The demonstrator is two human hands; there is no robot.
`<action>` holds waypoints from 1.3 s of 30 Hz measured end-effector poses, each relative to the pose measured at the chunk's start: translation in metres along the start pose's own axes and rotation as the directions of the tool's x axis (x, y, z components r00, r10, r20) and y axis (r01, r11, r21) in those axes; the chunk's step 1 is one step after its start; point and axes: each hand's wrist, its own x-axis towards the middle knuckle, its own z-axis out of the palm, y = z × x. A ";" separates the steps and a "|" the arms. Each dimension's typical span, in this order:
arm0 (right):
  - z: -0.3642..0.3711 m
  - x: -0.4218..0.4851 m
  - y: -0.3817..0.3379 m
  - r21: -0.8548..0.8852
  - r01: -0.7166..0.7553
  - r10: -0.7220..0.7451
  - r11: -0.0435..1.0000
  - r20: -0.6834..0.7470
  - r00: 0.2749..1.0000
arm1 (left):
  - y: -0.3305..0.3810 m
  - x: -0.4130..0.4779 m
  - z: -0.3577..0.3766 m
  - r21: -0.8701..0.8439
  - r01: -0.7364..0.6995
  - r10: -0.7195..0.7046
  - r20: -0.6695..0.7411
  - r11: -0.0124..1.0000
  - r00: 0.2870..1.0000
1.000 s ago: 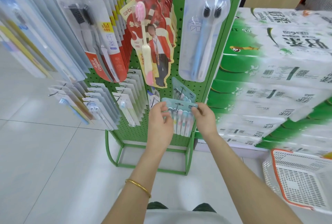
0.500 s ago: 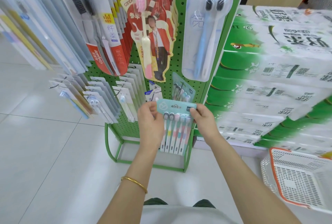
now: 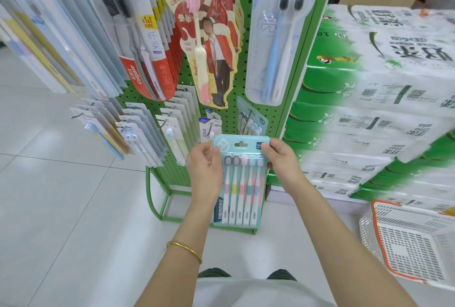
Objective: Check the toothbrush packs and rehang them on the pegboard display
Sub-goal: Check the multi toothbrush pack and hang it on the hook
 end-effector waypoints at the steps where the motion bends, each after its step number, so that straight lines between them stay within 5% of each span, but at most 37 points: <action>1: -0.002 -0.002 -0.001 0.035 -0.006 0.007 0.999 -0.015 1.000 | 0.001 -0.002 0.001 -0.010 -0.006 0.006 0.038 1.000 0.999; 5: -0.010 -0.010 -0.007 0.162 0.006 0.005 0.987 -0.066 0.998 | 0.012 -0.015 0.012 -0.079 0.019 0.001 0.238 0.997 0.971; 12: -0.041 -0.034 -0.006 0.124 -0.057 0.071 0.991 -0.111 0.991 | 0.037 -0.023 0.045 -0.157 0.019 0.013 0.199 0.987 0.980; 15: -0.042 -0.050 0.001 0.123 -0.053 0.069 0.991 -0.132 0.989 | 0.042 -0.025 0.057 -0.131 -0.044 0.067 0.178 0.990 0.982; 25: -0.067 -0.055 0.008 0.318 0.043 0.074 0.947 -0.349 0.934 | 0.014 -0.066 0.086 0.100 -0.219 0.150 0.458 0.971 0.876; 35: -0.081 -0.026 0.013 0.542 -0.023 0.357 0.840 -0.520 0.776 | 0.014 -0.083 0.075 0.315 -0.641 0.306 0.679 0.700 0.668; 39: -0.076 -0.026 0.010 0.546 -0.050 0.392 0.836 -0.532 0.751 | 0.023 -0.084 0.076 0.413 -0.676 0.143 0.782 0.610 0.606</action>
